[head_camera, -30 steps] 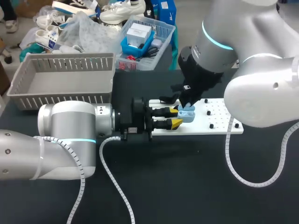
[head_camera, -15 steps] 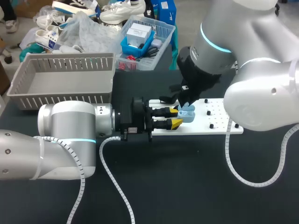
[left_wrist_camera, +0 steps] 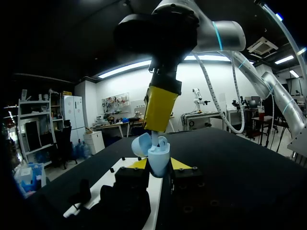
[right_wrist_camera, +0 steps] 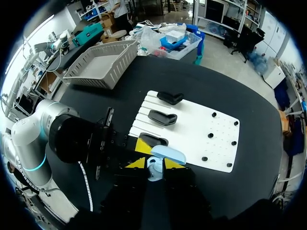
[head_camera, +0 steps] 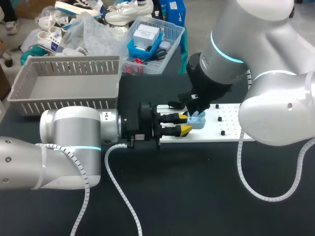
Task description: Pick up each earbud case from the left stands, insert the matching earbuds, close the lid, and place the case in the box.
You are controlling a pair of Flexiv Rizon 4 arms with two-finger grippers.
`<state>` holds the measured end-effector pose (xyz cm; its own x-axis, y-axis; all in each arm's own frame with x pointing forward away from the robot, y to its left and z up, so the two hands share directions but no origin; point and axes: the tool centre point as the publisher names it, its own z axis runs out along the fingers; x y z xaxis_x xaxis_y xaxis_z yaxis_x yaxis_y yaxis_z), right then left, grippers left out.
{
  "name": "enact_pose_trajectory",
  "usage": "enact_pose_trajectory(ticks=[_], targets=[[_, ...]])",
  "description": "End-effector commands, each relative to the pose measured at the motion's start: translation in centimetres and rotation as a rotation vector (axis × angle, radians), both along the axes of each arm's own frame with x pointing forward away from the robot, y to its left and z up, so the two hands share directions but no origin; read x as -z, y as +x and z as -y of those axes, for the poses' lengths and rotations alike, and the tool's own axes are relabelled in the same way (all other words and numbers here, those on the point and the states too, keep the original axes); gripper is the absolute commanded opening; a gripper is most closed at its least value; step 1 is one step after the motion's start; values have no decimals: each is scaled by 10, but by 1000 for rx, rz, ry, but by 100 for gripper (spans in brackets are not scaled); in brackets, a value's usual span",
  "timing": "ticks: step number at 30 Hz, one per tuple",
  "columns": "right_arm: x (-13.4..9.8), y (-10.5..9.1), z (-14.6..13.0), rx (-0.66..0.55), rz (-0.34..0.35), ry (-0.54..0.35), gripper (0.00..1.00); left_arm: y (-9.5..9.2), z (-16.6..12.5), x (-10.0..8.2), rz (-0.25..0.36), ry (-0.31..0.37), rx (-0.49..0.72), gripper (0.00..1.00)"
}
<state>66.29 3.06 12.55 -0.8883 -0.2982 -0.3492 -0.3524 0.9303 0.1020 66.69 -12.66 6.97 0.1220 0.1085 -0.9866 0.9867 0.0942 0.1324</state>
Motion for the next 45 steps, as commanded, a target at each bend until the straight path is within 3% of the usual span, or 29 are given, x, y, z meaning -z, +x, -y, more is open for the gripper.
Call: enact_pose_trajectory(ticks=[1, 45], targets=[[3, -1, 0, 4, 10, 3, 0, 0, 1, 0, 1, 1, -3, 0], [12, 4, -1, -6, -7, 26, 0, 0, 1, 0, 1, 1, -3, 0]])
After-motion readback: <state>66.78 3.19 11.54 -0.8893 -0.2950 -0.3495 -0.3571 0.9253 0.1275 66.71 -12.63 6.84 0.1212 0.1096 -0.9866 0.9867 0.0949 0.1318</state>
